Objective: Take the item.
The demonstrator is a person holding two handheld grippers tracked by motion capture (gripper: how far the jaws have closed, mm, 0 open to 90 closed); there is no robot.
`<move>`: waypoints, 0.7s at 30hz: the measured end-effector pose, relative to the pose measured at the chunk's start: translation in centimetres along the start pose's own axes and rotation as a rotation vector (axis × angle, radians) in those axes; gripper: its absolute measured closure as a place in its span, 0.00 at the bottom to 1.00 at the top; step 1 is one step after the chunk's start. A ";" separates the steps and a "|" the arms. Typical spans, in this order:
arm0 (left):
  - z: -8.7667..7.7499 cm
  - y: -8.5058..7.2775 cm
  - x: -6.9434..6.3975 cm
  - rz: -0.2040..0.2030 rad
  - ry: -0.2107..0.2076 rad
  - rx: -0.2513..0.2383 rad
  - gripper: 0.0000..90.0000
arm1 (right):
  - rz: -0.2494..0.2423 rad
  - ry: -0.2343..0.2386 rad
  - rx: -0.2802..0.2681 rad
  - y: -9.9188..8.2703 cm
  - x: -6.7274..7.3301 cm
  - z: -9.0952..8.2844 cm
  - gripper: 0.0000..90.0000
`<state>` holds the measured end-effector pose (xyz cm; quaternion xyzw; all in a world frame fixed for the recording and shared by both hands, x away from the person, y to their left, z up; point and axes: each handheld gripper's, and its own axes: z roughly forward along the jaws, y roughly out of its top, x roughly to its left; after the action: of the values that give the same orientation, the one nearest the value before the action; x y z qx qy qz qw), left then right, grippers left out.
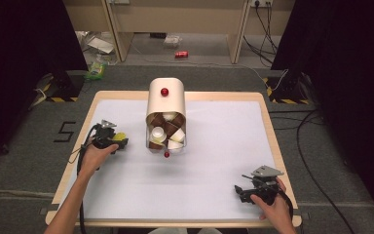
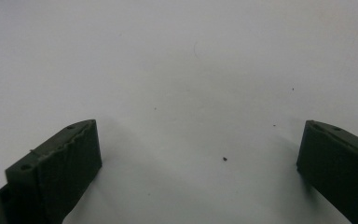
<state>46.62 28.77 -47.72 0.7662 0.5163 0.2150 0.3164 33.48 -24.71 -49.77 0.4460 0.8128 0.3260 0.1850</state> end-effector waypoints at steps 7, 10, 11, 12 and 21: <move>-0.3 0.1 -0.3 0.005 -0.001 -0.013 0.34 | 0.000 0.000 0.000 0.0 0.0 0.0 0.00; -0.6 0.2 -0.5 0.007 -0.005 -0.025 0.32 | 0.000 0.000 0.000 0.0 0.0 0.0 0.00; -0.7 0.2 -0.5 0.011 -0.005 -0.027 0.31 | 0.000 0.000 0.000 0.0 0.0 0.0 0.00; -0.8 0.3 -0.6 0.011 -0.006 -0.028 0.30 | 0.000 0.000 0.000 0.0 0.0 0.0 0.00; -1.8 0.6 -1.0 0.000 -0.019 -0.058 0.25 | 0.000 0.000 0.000 0.0 0.0 0.0 0.00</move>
<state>45.42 28.15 -46.04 0.7586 0.5069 0.2227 0.3436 33.48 -24.71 -49.77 0.4459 0.8128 0.3259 0.1851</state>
